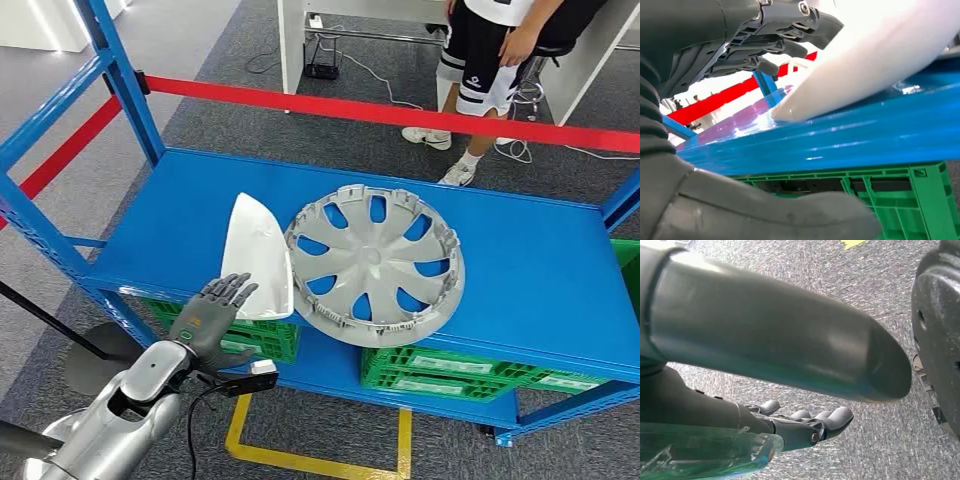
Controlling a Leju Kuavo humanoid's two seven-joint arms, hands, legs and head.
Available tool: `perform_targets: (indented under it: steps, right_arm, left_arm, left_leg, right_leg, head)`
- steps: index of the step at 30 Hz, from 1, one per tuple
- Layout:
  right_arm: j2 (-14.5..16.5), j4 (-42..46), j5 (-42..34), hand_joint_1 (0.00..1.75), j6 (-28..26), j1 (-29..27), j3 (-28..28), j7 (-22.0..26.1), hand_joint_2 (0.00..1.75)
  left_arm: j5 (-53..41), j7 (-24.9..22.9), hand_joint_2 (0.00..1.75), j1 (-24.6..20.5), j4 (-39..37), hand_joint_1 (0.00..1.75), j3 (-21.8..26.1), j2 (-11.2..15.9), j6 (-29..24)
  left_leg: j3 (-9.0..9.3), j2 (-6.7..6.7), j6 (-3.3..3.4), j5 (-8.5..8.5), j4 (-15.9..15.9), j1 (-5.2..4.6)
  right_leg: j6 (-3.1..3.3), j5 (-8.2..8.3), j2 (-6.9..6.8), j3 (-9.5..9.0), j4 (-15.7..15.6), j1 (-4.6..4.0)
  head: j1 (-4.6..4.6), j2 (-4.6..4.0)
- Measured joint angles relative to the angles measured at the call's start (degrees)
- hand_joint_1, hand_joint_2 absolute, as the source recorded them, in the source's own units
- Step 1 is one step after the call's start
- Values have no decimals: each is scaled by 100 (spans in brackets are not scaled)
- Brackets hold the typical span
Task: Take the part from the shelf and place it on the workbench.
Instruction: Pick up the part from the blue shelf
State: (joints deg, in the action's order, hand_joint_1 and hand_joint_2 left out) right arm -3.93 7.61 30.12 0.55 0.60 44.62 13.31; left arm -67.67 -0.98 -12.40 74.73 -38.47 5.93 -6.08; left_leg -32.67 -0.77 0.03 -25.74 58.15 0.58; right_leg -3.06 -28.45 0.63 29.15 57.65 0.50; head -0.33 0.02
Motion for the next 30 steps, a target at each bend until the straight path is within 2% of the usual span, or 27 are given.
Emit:
perform_targets:
  steps: [2,4,5,8,9,10,12,30]
  right_arm:
    - [0,0,0,0,0,0,1,0,0]
    - [0,0,0,0,0,0,3,0,0]
    - [0,0,0,0,0,0,5,0,0]
    - [0,0,0,0,0,0,12,0,0]
    - [0,0,0,0,0,0,15,0,0]
    - [0,0,0,0,0,0,18,0,0]
    - [0,0,0,0,0,0,28,0,0]
    - [-1,0,0,0,9,2,73,0,0]
  left_arm:
    - [0,0,175,0,-15,1,3,-2,-5]
    - [0,0,175,0,-44,12,7,-5,-10]
    - [-1,0,175,0,-57,31,7,-6,-11]
    - [-6,0,175,0,-86,140,14,-8,-11]
    - [-15,0,175,1,-93,164,21,-8,-13]
    - [-33,0,175,2,-102,171,36,-10,-15]
    - [-72,0,175,4,-123,175,78,-15,-26]
    - [-480,-14,175,-27,-158,175,223,-64,-334]
  left_leg:
    - [0,0,0,0,0,0]
    - [0,0,0,0,0,0]
    - [0,0,0,0,0,0]
    - [0,0,0,0,0,0]
    - [0,0,0,0,0,0]
    - [0,0,0,0,0,0]
    - [0,0,0,0,0,0]
    - [9,0,-1,4,0,0]
  right_leg:
    - [0,0,0,0,0,0]
    - [0,0,0,0,0,0]
    - [0,0,0,0,0,0]
    - [0,0,0,0,0,0]
    - [0,0,0,-1,0,0]
    - [0,0,0,-1,0,0]
    - [0,0,0,0,0,0]
    - [1,2,0,-6,4,0]
  head:
    - [0,0]
    - [0,0]
    - [-1,0]
    - [-1,0]
    - [0,0]
    - [-1,0]
    - [-1,0]
    - [-1,0]
